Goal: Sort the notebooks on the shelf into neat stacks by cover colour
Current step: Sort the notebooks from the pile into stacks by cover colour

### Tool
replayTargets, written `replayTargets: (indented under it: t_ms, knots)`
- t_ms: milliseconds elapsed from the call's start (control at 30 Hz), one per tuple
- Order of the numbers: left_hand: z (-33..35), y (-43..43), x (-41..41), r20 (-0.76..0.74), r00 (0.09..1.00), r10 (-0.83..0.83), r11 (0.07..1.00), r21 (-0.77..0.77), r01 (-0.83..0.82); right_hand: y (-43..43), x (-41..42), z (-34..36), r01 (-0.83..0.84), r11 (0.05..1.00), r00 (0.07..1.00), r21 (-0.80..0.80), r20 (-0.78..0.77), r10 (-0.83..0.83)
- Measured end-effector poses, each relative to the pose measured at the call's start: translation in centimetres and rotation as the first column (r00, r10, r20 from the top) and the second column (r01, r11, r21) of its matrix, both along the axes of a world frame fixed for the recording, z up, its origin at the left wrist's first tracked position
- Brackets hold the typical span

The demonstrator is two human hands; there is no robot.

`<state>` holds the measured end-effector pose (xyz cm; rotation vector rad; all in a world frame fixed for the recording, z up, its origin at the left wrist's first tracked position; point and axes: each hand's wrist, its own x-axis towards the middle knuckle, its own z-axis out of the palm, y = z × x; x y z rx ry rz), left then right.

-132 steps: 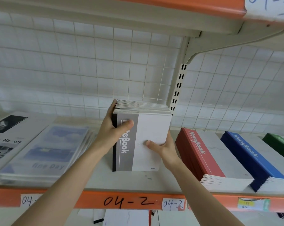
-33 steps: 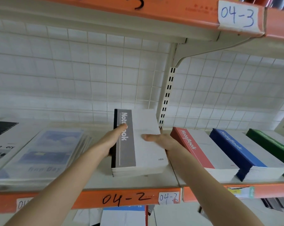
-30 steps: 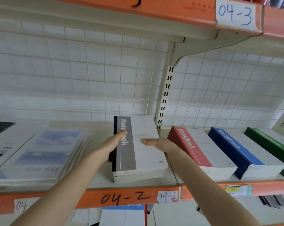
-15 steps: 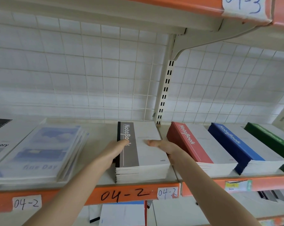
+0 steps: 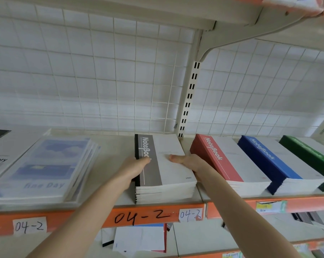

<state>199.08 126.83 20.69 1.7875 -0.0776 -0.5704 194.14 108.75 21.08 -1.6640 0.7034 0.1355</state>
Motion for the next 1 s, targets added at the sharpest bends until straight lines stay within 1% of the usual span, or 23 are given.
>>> replayTargets:
  t_ms: [233,433,700,833,1000]
  knots:
    - [-0.11,-0.22,0.28,0.002,1.000,0.023,1.000,0.019,-0.023,0.16,-0.21,-0.07,0.020,0.998,0.999,-0.055,0.032,-0.019]
    - [-0.14,-0.32,0.29,-0.008,1.000,0.013,1.000,0.001,-0.013,0.07,-0.26,-0.20,0.030,0.997,0.999,-0.077,0.038,-0.027]
    - [-0.36,-0.35,0.39,0.005,1.000,0.019,1.000,0.024,-0.019,0.13,-0.55,-0.23,0.041,0.997,0.996,-0.060,0.078,-0.036]
    - [-0.25,-0.31,0.26,0.000,1.000,0.013,1.000,0.007,-0.013,0.46,-0.58,-0.31,0.048,0.995,0.996,-0.093,0.086,-0.040]
    - [0.00,-0.43,0.22,-0.007,1.000,0.019,1.000,-0.008,-0.019,0.49,-0.60,-0.58,0.072,0.994,0.994,-0.088,0.093,-0.064]
